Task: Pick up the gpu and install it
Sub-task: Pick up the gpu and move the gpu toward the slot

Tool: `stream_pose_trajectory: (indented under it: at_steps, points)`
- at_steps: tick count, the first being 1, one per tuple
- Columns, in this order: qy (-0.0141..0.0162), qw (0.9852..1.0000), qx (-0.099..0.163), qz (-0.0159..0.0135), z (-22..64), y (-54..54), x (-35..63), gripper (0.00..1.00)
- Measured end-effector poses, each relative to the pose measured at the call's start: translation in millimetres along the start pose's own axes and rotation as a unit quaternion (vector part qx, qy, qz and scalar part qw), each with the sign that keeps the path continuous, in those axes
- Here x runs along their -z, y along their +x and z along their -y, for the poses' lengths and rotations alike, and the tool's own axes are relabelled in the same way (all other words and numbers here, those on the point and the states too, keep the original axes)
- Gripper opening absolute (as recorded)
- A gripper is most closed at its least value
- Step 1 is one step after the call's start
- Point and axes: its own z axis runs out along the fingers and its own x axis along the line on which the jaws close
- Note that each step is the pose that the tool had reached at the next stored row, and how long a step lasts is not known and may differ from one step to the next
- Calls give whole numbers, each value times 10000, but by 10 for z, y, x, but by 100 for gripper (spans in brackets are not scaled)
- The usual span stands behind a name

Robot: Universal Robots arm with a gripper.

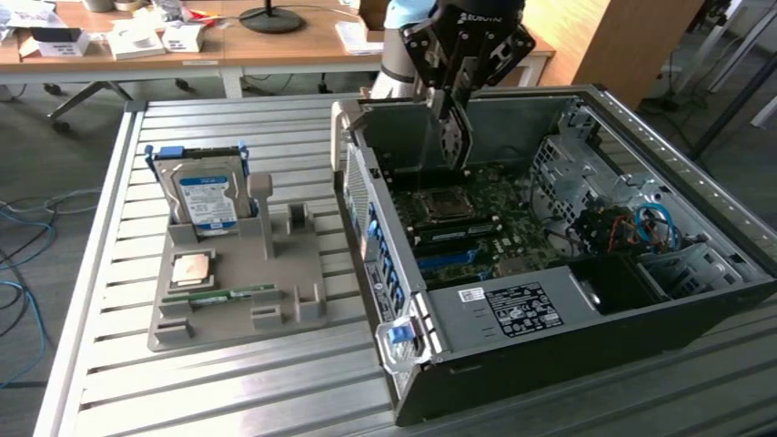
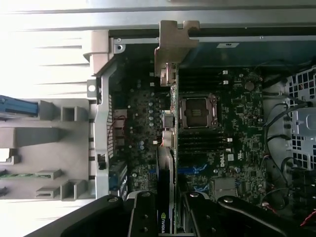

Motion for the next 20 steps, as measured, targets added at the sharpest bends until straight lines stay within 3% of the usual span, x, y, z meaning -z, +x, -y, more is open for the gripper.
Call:
stream_pose_trajectory:
  at_steps: [20]
  points:
    - [-100,10000,0,-7,-30,-453,-12,26]
